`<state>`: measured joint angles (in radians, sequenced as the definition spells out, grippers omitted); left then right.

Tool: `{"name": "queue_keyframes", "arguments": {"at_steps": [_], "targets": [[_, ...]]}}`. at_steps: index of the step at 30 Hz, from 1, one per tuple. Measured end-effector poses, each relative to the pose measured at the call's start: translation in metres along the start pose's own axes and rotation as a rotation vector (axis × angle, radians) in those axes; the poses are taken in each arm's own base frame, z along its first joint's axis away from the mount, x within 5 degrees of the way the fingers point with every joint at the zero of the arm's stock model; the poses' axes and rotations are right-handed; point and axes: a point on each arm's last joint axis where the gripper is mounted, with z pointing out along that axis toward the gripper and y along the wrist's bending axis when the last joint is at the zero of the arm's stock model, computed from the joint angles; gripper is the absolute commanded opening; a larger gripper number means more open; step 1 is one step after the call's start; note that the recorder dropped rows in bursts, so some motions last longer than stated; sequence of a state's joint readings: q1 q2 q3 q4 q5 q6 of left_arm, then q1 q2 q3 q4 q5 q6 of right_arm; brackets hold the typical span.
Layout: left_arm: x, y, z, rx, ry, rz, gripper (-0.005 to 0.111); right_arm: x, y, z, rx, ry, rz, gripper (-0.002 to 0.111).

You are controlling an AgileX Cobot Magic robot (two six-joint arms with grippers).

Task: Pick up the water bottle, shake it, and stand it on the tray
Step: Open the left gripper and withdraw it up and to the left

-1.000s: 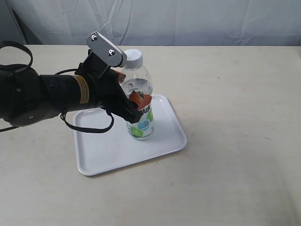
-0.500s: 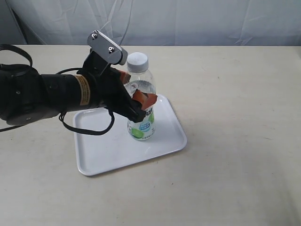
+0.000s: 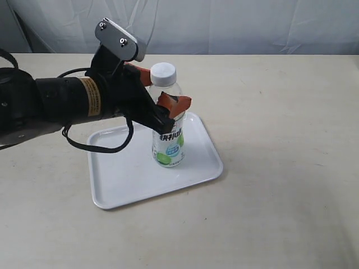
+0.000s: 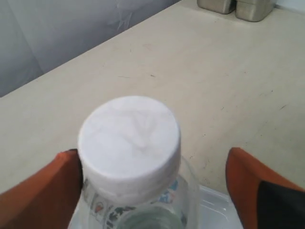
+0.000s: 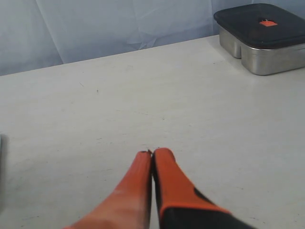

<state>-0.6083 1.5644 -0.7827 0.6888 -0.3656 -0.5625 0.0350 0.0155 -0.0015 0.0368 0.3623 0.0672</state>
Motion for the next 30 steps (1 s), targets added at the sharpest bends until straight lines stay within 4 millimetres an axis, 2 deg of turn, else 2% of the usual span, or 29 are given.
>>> {"name": "queue_keyframes", "arguments": {"at_steps": [10, 17, 19, 24, 30], "targets": [[-0.022, -0.003, -0.022, -0.006, -0.077, 0.063, 0.077, 0.000, 0.000, 0.000, 0.000, 0.000, 0.000, 0.004], [-0.044, -0.003, -0.052, -0.072, -0.119, 0.131, 0.075, 0.000, 0.000, 0.000, 0.000, 0.000, 0.000, 0.004], [-0.048, -0.003, -0.060, -0.088, -0.128, 0.135, 0.067, 0.000, 0.000, 0.000, 0.000, 0.000, 0.000, 0.004], [-0.052, 0.000, -0.075, -0.154, -0.100, 0.137, 0.034, 0.000, 0.000, 0.000, 0.000, 0.000, 0.000, 0.004], [-0.054, 0.003, -0.088, -0.209, -0.070, 0.140, 0.000, 0.000, 0.000, 0.000, 0.000, 0.000, 0.000, 0.004]]}}
